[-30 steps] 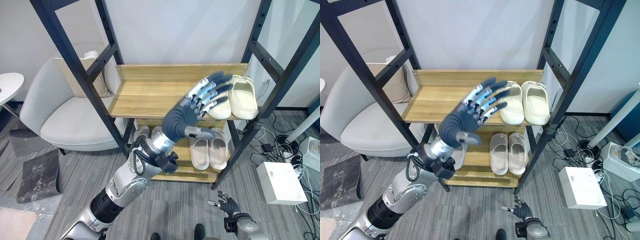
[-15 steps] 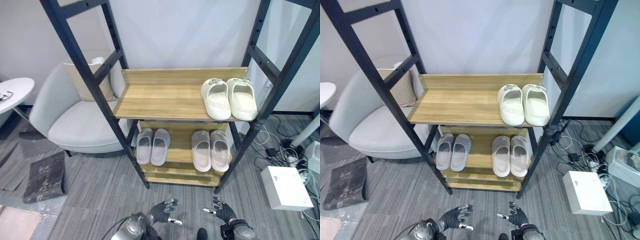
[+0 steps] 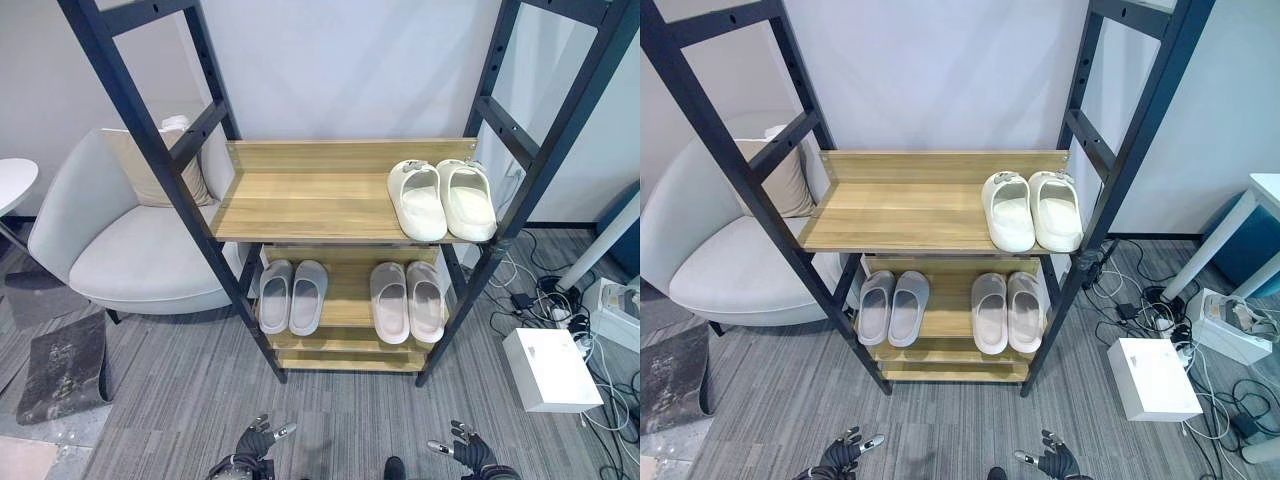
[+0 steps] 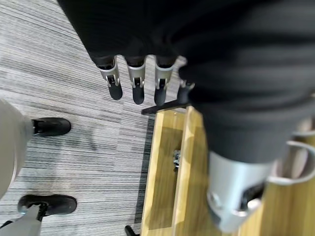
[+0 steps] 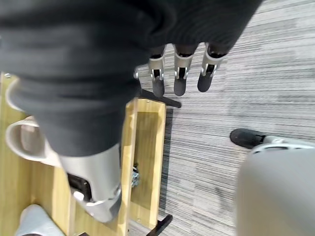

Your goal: Arrange the slippers neatly on the shoe rack.

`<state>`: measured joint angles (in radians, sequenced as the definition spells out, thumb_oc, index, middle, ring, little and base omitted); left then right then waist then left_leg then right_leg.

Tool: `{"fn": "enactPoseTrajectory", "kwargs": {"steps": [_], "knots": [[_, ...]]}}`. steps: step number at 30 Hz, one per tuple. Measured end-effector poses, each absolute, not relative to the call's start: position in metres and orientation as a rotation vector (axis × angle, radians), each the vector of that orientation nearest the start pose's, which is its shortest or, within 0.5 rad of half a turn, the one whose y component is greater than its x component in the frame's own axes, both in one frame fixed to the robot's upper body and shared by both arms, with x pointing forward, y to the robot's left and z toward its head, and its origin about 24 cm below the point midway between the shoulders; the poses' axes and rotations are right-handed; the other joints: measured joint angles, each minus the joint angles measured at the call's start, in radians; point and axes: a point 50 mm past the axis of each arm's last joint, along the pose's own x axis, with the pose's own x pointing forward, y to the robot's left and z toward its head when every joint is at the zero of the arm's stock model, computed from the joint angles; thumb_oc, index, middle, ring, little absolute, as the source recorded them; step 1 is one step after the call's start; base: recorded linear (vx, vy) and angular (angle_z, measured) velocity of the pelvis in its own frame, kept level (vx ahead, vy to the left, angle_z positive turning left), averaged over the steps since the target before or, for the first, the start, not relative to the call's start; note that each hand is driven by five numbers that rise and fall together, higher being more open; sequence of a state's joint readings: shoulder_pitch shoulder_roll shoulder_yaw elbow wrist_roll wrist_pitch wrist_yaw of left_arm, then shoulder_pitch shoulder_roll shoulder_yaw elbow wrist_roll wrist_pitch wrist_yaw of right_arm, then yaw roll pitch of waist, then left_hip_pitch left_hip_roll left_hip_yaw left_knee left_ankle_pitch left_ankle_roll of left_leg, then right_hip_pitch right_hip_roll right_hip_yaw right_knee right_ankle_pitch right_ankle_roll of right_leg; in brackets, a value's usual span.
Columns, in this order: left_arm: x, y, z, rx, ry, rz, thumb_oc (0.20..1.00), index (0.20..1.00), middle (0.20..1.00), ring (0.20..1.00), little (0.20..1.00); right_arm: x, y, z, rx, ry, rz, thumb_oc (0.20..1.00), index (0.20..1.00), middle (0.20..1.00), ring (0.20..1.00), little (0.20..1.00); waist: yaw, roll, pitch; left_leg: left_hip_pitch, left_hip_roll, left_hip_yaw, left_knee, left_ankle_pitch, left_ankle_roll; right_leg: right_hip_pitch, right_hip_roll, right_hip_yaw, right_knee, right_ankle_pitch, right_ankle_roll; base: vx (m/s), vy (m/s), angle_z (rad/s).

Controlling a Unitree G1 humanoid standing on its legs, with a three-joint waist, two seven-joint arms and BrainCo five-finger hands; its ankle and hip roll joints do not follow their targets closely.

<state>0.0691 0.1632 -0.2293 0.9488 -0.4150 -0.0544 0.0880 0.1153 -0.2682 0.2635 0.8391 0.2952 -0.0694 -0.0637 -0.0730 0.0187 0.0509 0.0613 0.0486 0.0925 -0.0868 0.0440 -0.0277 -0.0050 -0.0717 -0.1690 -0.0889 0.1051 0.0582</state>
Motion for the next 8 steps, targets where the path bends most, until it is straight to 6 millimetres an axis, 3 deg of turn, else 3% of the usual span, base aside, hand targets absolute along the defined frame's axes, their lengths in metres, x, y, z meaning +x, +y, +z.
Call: {"fn": "enactPoseTrajectory", "kwargs": {"steps": [8], "knots": [[0.1218,0.1852,-0.149,-0.081,0.976,0.176,1.0,1.0,1.0,1.0,1.0,0.131,-0.2057,-0.1368,-0.089,0.9,-0.073,1.0,1.0,1.0,1.0,1.0,0.001,0.0,0.0,0.016,0.0,0.003,-0.001,-0.006,0.002,0.018,0.0,0.003,0.0,-0.001,-0.001,0.01,0.0,-0.02]]}}
